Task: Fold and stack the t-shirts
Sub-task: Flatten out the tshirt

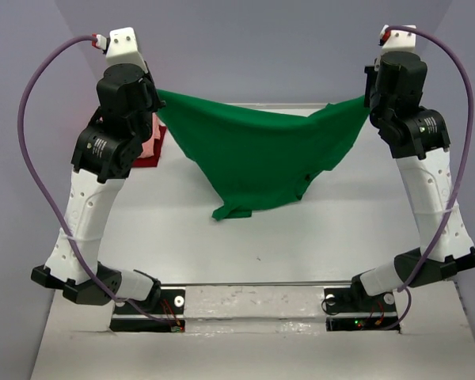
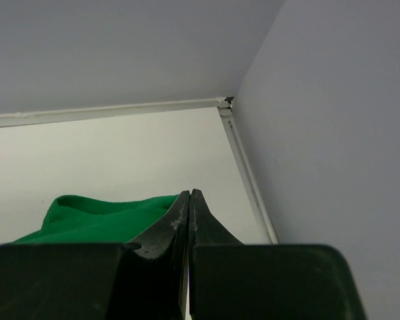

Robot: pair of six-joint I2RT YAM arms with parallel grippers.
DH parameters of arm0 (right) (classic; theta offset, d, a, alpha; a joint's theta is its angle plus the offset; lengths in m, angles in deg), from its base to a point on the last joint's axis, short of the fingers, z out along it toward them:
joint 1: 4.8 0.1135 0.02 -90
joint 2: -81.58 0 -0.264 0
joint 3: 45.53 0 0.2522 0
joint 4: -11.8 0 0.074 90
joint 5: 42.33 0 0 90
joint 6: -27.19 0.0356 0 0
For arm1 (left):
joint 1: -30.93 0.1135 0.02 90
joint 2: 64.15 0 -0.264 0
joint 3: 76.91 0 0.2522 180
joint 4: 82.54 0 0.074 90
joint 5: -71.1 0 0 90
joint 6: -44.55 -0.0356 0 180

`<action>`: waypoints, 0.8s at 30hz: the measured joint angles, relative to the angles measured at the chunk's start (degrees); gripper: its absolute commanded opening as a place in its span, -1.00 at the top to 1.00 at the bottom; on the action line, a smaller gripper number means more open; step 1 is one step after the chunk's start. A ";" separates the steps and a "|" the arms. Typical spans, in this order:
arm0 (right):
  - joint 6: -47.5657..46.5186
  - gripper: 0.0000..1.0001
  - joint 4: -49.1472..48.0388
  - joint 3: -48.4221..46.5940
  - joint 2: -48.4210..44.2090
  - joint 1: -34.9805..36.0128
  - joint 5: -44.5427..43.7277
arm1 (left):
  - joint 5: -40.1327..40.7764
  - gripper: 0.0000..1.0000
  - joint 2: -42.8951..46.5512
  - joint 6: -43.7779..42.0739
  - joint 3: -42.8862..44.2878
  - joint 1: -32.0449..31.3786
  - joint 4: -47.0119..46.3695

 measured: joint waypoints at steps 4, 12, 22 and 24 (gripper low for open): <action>0.57 1.00 0.96 0.11 -0.13 -0.70 0.02 | -1.55 1.00 -0.02 0.28 -0.02 0.68 0.13; -0.46 1.00 0.50 1.77 -3.50 -0.87 -1.84 | -2.36 1.00 -0.90 0.44 1.14 1.33 0.44; -6.78 1.00 -3.48 4.15 -9.38 4.63 -9.35 | -0.26 1.00 3.32 -0.87 0.81 -0.59 0.50; -8.94 1.00 -5.01 6.05 -12.09 6.80 -11.56 | 0.35 1.00 6.16 -0.90 -1.09 -0.59 1.09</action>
